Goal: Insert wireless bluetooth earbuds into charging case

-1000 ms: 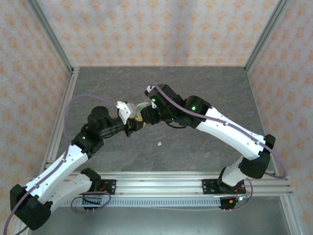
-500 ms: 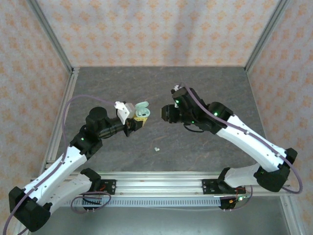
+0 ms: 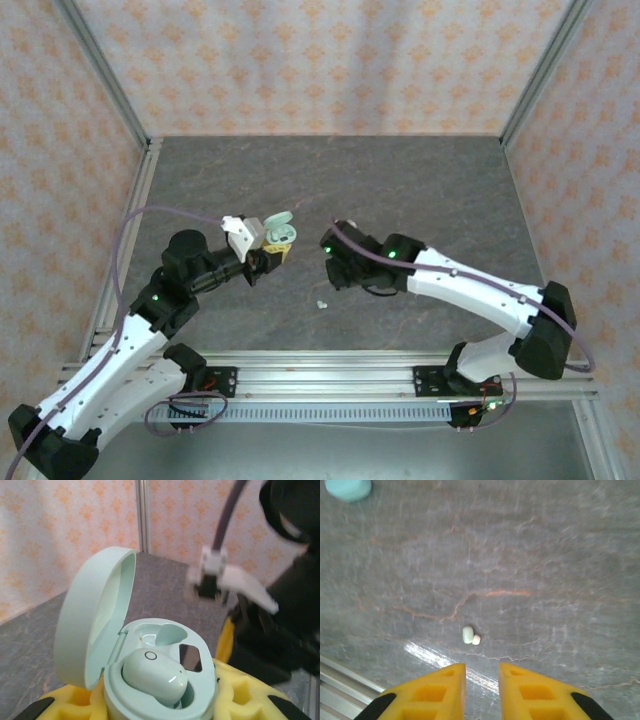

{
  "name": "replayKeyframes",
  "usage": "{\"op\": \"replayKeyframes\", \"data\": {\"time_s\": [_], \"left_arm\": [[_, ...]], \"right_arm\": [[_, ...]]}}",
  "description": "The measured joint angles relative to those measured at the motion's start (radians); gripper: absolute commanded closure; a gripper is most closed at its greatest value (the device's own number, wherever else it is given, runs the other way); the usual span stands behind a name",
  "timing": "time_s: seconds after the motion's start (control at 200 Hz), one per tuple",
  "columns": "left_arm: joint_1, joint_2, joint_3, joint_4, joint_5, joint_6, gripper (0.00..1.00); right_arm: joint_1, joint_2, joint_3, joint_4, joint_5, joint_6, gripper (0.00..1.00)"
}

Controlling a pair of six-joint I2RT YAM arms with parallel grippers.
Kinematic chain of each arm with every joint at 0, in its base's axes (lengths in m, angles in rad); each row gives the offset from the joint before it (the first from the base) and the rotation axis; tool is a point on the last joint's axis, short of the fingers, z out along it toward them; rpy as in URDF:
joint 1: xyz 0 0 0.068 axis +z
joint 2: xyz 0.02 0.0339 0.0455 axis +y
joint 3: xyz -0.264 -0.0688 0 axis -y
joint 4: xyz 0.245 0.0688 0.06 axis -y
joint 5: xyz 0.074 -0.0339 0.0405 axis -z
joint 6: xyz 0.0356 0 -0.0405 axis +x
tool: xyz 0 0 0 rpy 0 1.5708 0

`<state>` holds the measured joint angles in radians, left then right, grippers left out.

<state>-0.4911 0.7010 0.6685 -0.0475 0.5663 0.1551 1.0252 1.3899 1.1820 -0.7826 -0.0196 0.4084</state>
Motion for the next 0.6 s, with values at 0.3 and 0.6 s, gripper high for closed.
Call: {"op": "replayKeyframes", "data": {"time_s": [0.3, 0.6], "left_arm": [[0.000, -0.151, -0.012, -0.101, -0.056, 0.003, 0.92], [0.000, -0.214, -0.012, -0.170, -0.090, 0.003, 0.92]], "right_arm": [[0.009, 0.207, -0.121, 0.177, -0.065, 0.037, 0.77], [0.037, 0.444, 0.024, 0.159, -0.087, 0.001, 0.76]]}}
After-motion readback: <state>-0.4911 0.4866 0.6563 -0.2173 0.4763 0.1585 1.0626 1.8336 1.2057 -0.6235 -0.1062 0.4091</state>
